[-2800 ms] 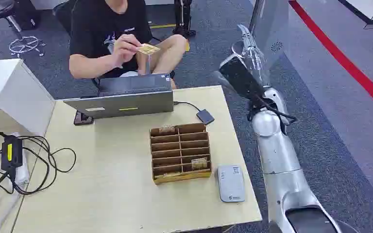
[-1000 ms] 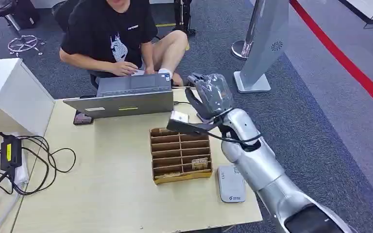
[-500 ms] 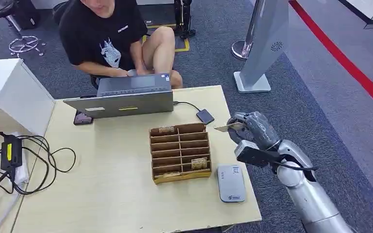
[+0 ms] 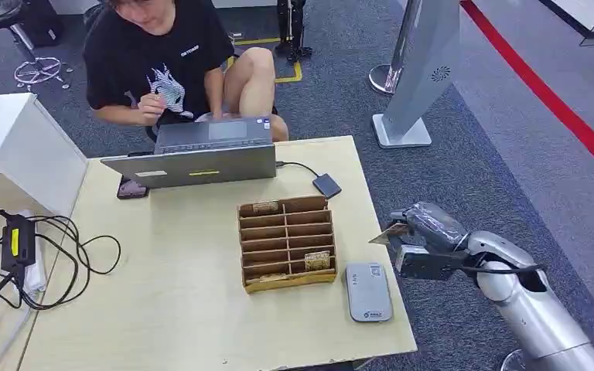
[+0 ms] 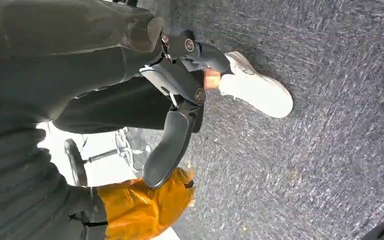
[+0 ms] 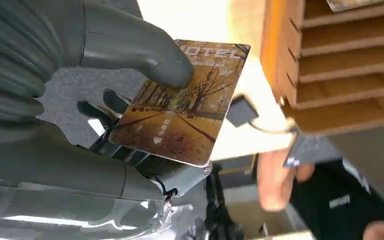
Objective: Pass the card to the sensor for recognition and then transmit it.
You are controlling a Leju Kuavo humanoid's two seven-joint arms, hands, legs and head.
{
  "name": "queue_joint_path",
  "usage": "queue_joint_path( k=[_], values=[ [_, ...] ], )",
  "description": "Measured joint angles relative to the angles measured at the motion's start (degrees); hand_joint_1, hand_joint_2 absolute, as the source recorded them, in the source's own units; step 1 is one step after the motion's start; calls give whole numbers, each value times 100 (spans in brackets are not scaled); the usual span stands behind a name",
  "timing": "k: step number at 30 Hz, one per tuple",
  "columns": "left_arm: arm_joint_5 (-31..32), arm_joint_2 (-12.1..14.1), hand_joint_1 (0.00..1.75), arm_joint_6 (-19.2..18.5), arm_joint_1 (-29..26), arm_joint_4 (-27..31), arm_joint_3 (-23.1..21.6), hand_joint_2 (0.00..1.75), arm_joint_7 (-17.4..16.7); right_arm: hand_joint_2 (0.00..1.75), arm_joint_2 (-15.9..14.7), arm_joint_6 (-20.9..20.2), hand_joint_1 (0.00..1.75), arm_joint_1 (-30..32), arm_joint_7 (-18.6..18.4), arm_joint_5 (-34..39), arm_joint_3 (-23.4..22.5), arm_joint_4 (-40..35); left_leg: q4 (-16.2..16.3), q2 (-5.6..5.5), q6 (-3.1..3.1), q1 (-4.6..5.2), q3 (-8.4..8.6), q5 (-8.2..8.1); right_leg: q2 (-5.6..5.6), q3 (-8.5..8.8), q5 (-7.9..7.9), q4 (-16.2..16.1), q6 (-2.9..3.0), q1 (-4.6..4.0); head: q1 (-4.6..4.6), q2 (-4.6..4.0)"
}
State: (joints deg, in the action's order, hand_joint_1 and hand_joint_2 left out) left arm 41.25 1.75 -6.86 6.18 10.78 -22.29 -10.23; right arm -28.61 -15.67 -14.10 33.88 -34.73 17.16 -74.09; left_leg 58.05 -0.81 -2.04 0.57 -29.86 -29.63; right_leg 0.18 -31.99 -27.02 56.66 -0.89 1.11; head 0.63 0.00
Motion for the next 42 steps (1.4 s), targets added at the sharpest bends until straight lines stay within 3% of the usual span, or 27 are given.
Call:
queue_joint_path(
  k=[5, 8, 17, 42],
  values=[
    [199, -2, 0, -101, 46, 0, -22, 175, 2, 175, -457, -492, 175, -370, -81, 195, 673, 131, 0, 2, 0, 0, 1, 0, 2, 0, 1, 0, 1, 0, 0, 0],
    [271, -4, 0, -133, 85, 0, -48, 175, 2, 175, -634, -583, 175, -626, -142, 278, 1071, 256, 0, 1, 0, 0, 1, 0, 1, 0, 1, 1, 1, 0, 0, 0],
    [479, -13, 0, -218, 157, 0, -140, 175, 2, 175, -754, -644, 175, -1158, -197, 396, 1954, 616, 1, 3, 0, -1, 3, 1, 3, 0, 2, 2, 2, -1, 0, 0],
    [1152, -144, 0, -448, 316, 0, -610, 175, 120, 175, -830, -640, 175, -1842, -387, 761, 3536, 1196, 1, 2, 0, -1, 1, 1, 1, 0, 2, 2, 2, -1, 2, 0]
  ],
)
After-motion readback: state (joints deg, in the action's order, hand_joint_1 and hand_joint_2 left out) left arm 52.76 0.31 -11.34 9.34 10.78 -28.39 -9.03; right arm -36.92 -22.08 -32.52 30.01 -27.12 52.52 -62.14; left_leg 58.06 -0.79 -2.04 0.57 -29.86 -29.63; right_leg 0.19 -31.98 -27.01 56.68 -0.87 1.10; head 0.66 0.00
